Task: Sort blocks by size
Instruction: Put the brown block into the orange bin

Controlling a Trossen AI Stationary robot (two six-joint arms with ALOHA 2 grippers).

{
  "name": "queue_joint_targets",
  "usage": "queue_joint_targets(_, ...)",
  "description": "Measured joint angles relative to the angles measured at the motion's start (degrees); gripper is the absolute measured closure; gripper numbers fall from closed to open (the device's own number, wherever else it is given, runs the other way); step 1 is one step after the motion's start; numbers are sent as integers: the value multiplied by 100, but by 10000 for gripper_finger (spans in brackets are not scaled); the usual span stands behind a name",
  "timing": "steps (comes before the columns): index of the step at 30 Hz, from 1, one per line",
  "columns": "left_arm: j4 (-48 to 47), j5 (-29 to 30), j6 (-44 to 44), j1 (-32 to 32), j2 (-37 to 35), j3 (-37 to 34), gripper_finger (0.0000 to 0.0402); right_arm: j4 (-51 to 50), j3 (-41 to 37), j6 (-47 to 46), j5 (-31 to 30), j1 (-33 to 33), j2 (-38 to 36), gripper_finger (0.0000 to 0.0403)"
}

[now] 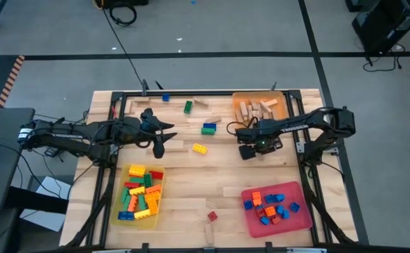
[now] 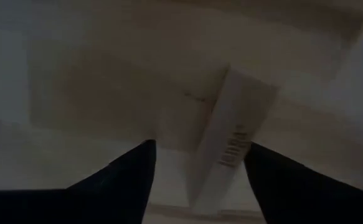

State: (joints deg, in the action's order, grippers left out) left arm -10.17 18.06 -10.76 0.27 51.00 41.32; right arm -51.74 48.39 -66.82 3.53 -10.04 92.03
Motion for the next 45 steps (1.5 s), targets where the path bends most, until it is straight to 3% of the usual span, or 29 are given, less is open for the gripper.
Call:
queue_joint_targets(5, 1, -14, 0, 0, -2, 0, 234, 603, -411, -242, 218, 0, -37, 219)
queue_joint_targets(10, 5, -14, 0, 0, -1, 0, 234, 677, -426, -98, 232, 1, -67, 333)
queue_joint_targets(19, 18, -14, 0, 0, -2, 0, 234, 562, 769, 637, -267, -256, -587, 331)
queue_joint_targets(29, 221, 11, 0, 0, -2, 0, 234, 170, 2393, 2287, -647, -1451, -500, 331)
queue_joint_targets(39, 218, 12, 0, 0, -2, 0, 234, -272, 2220, 3344, -352, -3504, -470, 331)
queue_joint_targets(45, 220, 12, 0, 0, -2, 0, 234, -376, 1704, 3497, -305, -4125, -254, 331)
